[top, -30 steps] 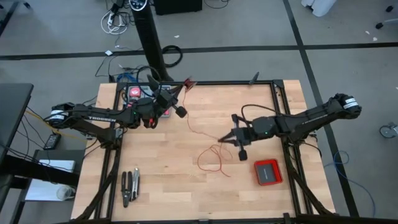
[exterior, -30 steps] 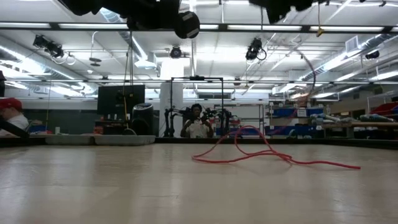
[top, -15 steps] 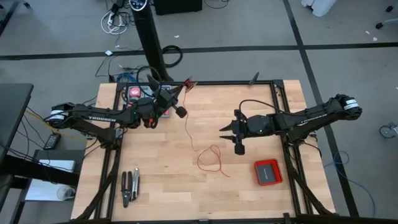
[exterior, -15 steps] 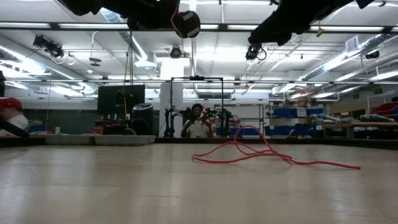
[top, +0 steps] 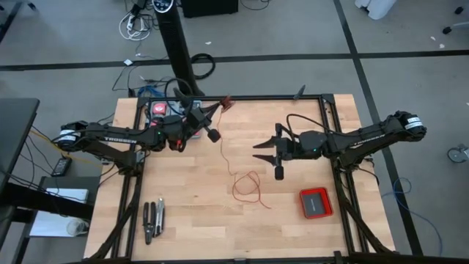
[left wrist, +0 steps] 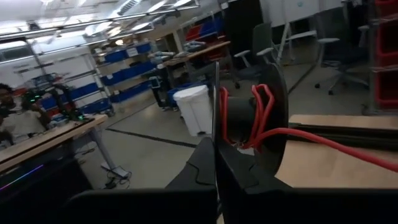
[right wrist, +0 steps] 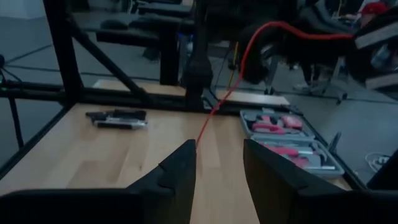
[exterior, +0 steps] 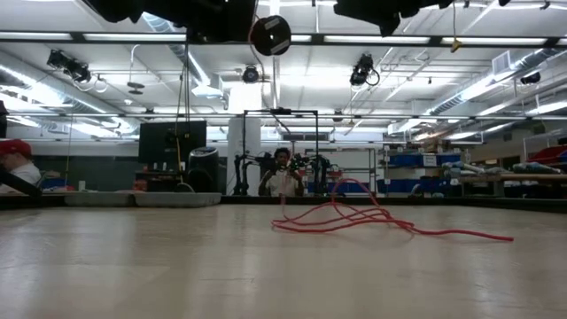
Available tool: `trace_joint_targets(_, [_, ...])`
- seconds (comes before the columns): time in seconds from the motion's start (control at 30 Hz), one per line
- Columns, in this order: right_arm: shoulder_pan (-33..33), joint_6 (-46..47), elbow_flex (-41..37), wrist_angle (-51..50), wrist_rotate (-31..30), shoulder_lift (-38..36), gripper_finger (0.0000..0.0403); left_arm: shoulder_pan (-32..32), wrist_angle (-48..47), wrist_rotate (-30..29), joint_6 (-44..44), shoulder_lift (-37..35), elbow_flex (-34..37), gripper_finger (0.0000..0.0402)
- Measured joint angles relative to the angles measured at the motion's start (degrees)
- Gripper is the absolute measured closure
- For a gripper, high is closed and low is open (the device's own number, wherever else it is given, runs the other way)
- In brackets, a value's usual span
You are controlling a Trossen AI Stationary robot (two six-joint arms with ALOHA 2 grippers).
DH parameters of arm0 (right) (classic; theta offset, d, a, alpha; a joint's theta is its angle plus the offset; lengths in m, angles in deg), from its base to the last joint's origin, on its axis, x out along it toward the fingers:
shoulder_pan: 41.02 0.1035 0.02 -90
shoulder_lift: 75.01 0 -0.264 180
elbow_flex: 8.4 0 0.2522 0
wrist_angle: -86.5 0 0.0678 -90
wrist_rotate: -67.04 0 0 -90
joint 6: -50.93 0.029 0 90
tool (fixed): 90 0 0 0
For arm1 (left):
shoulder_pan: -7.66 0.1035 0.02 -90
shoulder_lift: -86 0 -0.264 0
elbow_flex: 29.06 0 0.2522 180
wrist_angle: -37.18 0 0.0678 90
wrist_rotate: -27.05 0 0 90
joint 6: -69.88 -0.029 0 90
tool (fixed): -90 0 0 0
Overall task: Coil cords
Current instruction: Uncoil the red wire from the spool
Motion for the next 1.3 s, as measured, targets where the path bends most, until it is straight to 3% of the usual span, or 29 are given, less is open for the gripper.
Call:
trace_joint_targets(0.3, [-0.63, -3.36, 0.0, 5.91, -0.09, 4.62, 0.0277, -0.07, -2.6, 12.05, 0.02, 0.0, 0.0, 0.0401])
trace_joint_targets(0.67, [-1.01, -8.58, 0.0, 12.71, -0.02, 10.3, 0.0277, -0.07, -5.65, 12.09, 0.04, 0.0, -0.02, 0.0401])
trace_joint_targets(1.3, [-0.59, -14.49, 0.02, 15.67, 0.42, 10.32, 0.029, -0.09, -5.74, 12.02, 0.43, 0.0, -0.02, 0.0401])
